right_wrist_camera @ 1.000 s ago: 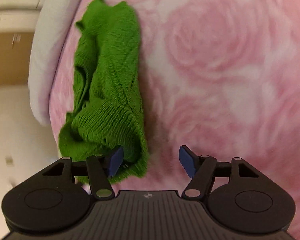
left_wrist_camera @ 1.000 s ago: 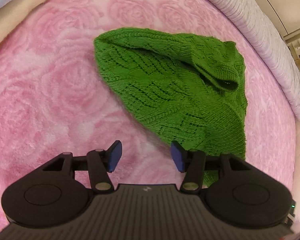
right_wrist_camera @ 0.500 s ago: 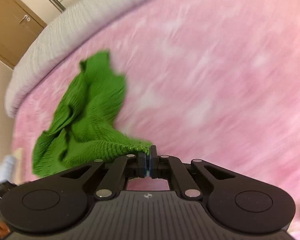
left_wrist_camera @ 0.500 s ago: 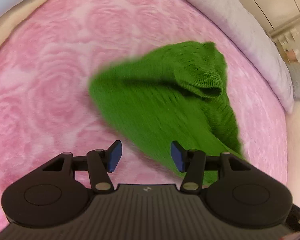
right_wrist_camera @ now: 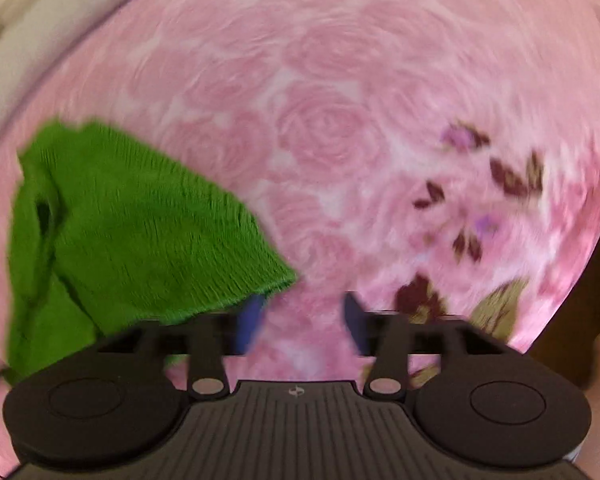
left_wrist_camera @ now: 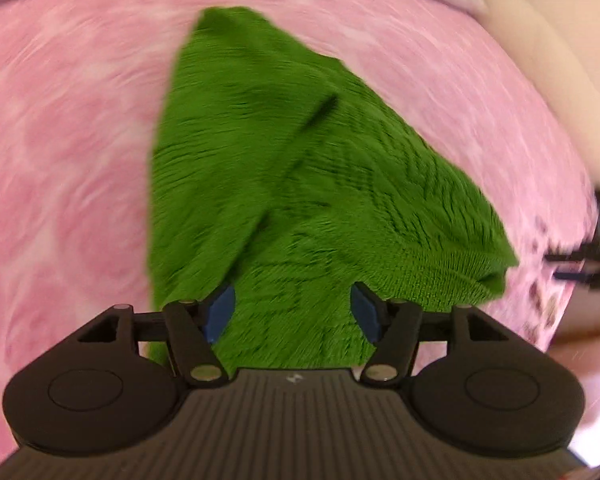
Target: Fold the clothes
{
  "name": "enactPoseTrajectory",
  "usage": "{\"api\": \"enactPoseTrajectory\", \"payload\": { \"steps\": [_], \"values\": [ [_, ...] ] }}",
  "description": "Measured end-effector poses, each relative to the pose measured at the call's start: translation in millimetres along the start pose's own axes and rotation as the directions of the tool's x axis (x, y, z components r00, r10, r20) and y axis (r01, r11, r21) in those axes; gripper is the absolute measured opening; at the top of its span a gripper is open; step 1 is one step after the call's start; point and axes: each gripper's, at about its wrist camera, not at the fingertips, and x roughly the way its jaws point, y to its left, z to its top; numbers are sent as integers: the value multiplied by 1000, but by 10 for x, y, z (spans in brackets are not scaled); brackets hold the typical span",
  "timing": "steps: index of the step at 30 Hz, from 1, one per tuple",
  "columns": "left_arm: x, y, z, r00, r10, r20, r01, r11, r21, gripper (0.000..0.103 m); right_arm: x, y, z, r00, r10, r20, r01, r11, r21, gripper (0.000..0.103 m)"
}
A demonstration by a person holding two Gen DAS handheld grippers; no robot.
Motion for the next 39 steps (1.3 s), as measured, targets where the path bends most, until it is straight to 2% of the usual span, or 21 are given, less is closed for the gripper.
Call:
{"api": "enactPoseTrajectory", "payload": {
  "steps": [5,7,8,11,14,16,18,19,20,21,22,23,25,26,27,28,30,31,33,36,39],
  "values": [
    [448,-176,114,998,53,-29,-49,990,135,69,227,-277,177,989,145,-12,-139,965,222,66],
    [605,-144,111,997,59,-52,-51,988,143,68,347,-355,246,982,187,-20,-174,946,273,67],
    [648,-117,92,997,50,-61,-42,991,130,64,404,-381,272,981,192,-25,-177,940,291,67],
    [474,-59,-58,1000,-10,-12,10,999,40,7,598,-402,328,977,207,-58,-183,941,284,67],
    [142,-27,-274,996,-61,65,65,997,-52,7,684,-387,339,972,217,-91,-189,950,247,67],
    [-281,-24,-632,991,-65,119,82,986,-148,7,698,-383,350,967,227,-116,-199,956,216,67],
    [-609,-44,-1134,994,-17,106,45,962,-270,7,696,-387,381,960,236,-152,-209,962,174,67],
    [-751,-56,-1384,996,7,92,24,942,-335,6,692,-388,398,955,239,-173,-214,965,151,67],
    [-816,-69,-1634,998,32,60,-4,909,-416,0,691,-393,417,949,244,-201,-222,967,128,67],
    [-882,-83,-1883,998,53,26,-34,869,-494,0,682,-402,435,942,250,-224,-231,967,107,67],
    [-943,-105,-2122,997,74,-3,-62,819,-570,1,672,-410,457,936,254,-245,-240,967,83,67],
    [-985,-157,-2316,995,98,6,-70,755,-652,3,665,-420,483,930,253,-265,-248,967,54,67],
    [-1030,-283,-2603,987,131,97,-2,605,-796,16,658,-454,544,923,255,-287,-264,965,10,67],
    [-1006,-367,-2656,977,150,151,45,547,-836,36,657,-475,579,920,258,-297,-272,962,-9,67],
    [-956,-445,-2660,965,169,200,89,506,-858,49,662,-493,611,917,258,-303,-278,960,-24,67],
    [-889,-517,-2654,953,182,243,133,468,-874,51,666,-508,644,916,258,-308,-283,958,-39,67],
    [-647,-609,-2570,939,169,300,211,407,-889,53,683,-504,715,912,271,-309,-305,950,-65,67],
    [-523,-615,-2517,938,175,300,217,379,-899,55,696,-496,748,908,283,-309,-320,944,-76,67],
    [-327,-608,-2427,940,206,272,189,351,-917,58,746,-458,792,901,299,-314,-342,935,-93,67],
    [-156,-544,-2355,941,242,235,140,353,-925,60,832,-385,808,888,326,-325,-376,920,-105,67],
    [-59,-476,-2292,939,229,259,164,365,-917,64,912,-322,789,866,373,-332,-424,901,-93,68]
  ]
}}
